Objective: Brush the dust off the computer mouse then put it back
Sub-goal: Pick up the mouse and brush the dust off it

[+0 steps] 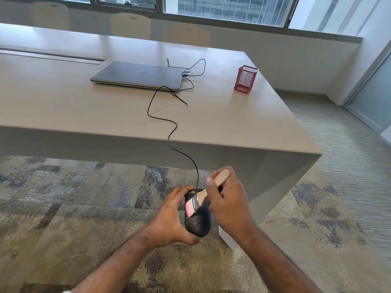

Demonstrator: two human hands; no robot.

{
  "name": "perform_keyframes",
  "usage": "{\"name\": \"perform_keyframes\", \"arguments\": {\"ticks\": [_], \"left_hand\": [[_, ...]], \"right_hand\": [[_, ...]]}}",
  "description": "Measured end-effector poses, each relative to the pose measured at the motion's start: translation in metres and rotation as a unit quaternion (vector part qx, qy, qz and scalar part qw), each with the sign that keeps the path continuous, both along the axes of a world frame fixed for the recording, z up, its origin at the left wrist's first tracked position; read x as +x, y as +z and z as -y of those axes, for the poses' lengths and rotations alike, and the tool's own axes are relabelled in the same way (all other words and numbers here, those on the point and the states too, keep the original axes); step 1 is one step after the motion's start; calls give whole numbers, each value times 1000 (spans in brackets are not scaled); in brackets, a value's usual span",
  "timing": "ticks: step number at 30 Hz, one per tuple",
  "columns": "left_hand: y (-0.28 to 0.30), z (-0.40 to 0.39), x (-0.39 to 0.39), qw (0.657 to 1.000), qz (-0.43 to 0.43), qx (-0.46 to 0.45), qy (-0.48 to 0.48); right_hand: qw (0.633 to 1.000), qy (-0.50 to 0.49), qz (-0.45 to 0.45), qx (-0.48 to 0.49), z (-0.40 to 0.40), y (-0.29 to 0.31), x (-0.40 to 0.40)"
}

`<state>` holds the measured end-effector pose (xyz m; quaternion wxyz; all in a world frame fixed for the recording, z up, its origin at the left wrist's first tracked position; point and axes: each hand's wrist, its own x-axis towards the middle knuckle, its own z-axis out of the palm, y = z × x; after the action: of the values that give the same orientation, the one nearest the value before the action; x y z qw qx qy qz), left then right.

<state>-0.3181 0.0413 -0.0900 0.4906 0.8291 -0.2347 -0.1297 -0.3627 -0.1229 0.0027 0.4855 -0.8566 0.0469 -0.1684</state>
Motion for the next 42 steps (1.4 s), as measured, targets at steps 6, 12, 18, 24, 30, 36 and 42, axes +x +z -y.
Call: {"name": "perform_keyframes", "arguments": {"ticks": [6, 12, 18, 24, 30, 36, 42], "left_hand": [[-2, -1, 3, 1000, -13, -5, 6], [-6, -1, 4, 1000, 3, 3, 6], [-3, 1, 4, 1000, -3, -1, 3], [2, 3, 4, 1000, 10, 1, -1], [0, 2, 1, 1000, 14, 2, -8], [2, 6, -3, 1000, 21, 7, -17], [0, 5, -4, 999, 35, -7, -12]], "right_hand": [[1000, 4, 30, -3, -4, 2, 1], [999, -3, 44, 2, 2, 9, 6], [999, -6, 39, -8, 7, 7, 10], [1000, 18, 15, -4, -4, -4, 4], [997, -28, 42, 58, 8, 4, 10], [995, -26, -20, 93, 11, -8, 13], [990, -47, -6, 135, 18, -9, 16]]}}
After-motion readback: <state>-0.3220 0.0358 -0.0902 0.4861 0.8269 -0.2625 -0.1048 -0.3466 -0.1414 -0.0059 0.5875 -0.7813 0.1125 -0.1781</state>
